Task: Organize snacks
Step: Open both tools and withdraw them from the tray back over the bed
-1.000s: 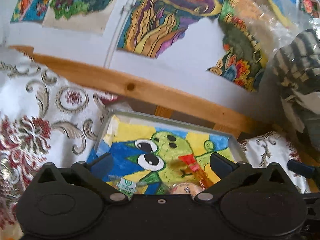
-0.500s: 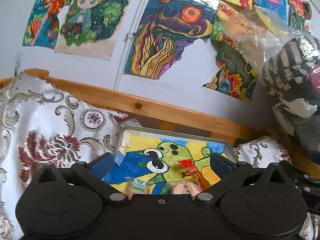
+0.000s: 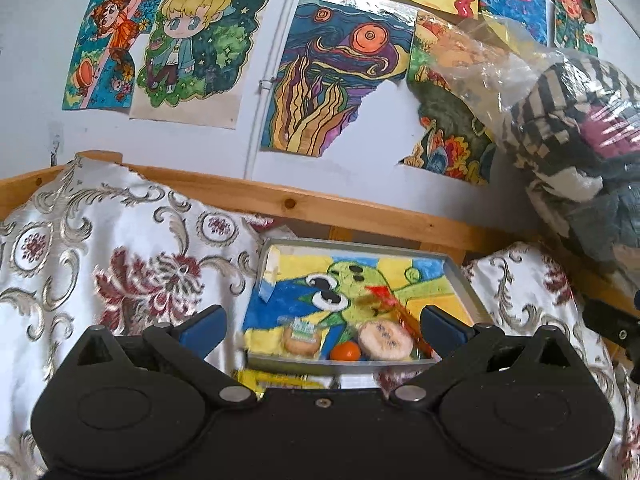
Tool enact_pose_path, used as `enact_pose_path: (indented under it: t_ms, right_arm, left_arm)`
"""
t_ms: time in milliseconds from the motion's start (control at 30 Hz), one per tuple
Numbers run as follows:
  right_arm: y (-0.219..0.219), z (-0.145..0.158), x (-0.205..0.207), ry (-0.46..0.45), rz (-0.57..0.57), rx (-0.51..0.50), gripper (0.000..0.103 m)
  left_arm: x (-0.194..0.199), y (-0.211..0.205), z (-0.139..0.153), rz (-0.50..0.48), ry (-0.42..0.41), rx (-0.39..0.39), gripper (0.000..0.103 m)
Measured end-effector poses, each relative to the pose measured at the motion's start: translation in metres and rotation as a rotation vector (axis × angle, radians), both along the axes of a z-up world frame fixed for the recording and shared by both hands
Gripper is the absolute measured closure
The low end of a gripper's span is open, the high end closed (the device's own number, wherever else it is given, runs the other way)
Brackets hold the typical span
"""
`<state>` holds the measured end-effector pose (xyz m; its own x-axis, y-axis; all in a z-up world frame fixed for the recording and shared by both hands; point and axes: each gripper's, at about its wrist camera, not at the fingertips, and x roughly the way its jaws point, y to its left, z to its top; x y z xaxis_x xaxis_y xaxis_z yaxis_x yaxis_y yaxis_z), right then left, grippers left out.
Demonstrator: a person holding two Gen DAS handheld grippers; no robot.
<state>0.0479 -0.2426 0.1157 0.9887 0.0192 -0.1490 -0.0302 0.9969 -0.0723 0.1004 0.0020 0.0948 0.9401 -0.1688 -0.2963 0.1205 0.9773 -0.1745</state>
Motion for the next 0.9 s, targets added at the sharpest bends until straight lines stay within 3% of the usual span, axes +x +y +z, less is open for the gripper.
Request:
enact_pose_path:
  t_ms: [467, 900]
  right_arm:
    - [0.000, -0.049, -0.049, 0.132, 0.016, 0.024, 0.000]
    - [0.018, -0.080, -0.050, 0.273, 0.077, -0.019, 0.000]
  left_arm:
    - [-0.056, 0.023, -0.046, 0.002, 0.108, 0.044, 0.001]
    - [-0.058, 0.019, -0.078, -0.045, 0.211, 0.096, 0.001]
